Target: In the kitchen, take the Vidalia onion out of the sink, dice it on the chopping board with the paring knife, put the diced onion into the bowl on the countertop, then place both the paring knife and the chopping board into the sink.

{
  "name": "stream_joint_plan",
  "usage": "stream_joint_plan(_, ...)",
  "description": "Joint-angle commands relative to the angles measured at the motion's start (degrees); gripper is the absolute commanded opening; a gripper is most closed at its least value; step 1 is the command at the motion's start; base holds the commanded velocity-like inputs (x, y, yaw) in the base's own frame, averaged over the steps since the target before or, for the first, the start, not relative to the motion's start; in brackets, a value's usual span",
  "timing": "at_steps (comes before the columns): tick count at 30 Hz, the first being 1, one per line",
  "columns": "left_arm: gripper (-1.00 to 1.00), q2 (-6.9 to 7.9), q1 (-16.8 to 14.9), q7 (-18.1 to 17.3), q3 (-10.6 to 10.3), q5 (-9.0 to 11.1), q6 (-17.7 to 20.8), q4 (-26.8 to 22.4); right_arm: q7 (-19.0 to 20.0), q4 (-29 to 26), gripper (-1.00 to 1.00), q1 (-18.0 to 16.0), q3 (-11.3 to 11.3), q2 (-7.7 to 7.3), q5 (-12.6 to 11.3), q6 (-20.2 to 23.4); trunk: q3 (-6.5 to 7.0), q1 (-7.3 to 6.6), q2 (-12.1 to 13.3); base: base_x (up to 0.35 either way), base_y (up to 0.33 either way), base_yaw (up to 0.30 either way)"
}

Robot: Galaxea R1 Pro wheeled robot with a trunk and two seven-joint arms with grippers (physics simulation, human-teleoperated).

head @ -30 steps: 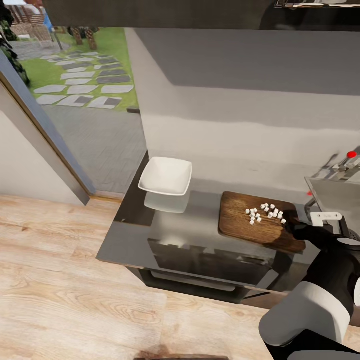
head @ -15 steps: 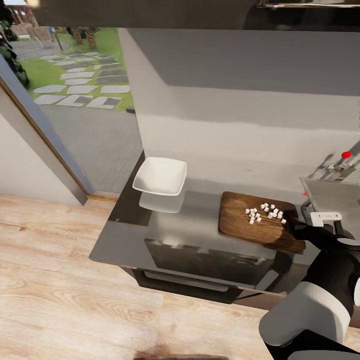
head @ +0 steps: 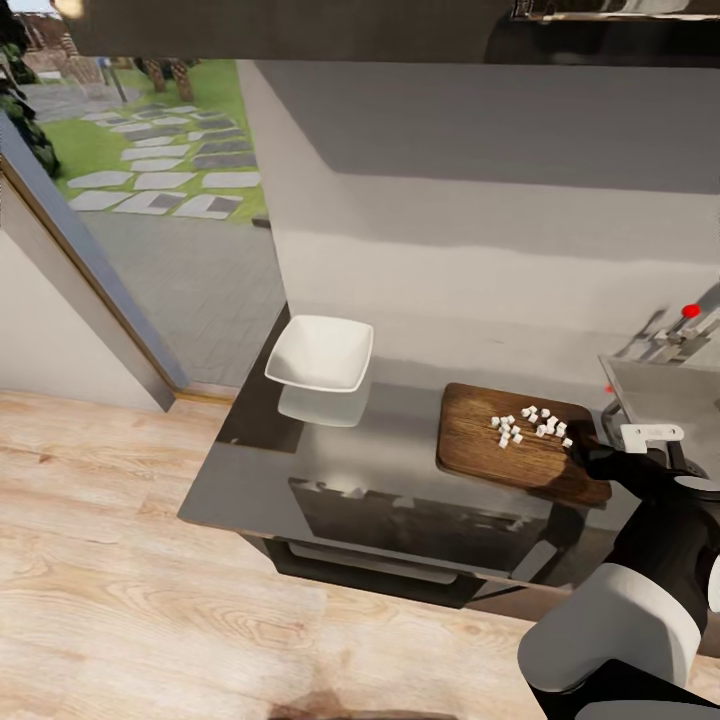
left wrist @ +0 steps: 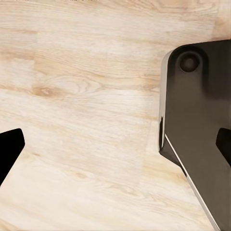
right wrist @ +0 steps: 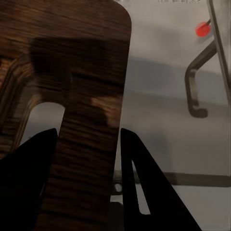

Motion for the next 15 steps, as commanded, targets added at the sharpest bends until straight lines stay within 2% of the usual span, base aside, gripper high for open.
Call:
stream_joint_plan(1, 1.0, 0.1, 0.0, 0.3, -0.5, 0.5, -0.1, -0.1, 0.4, -0.1, -1.0, -0.1, -0.1, 0.04, 0.2, 0.2, 0.0, 0.04, -0.1, 0.0, 0.0, 0.0)
stream_joint_plan(15, 1.0, 0.11, 0.0, 0.3, -0.5, 0.6, -0.1, -0.1, 0.3, -0.1, -1.0, -0.1, -0.1, 0.04, 0.2, 0.2, 1.24, 0.04, -0.1, 0.0, 0.0, 0.0)
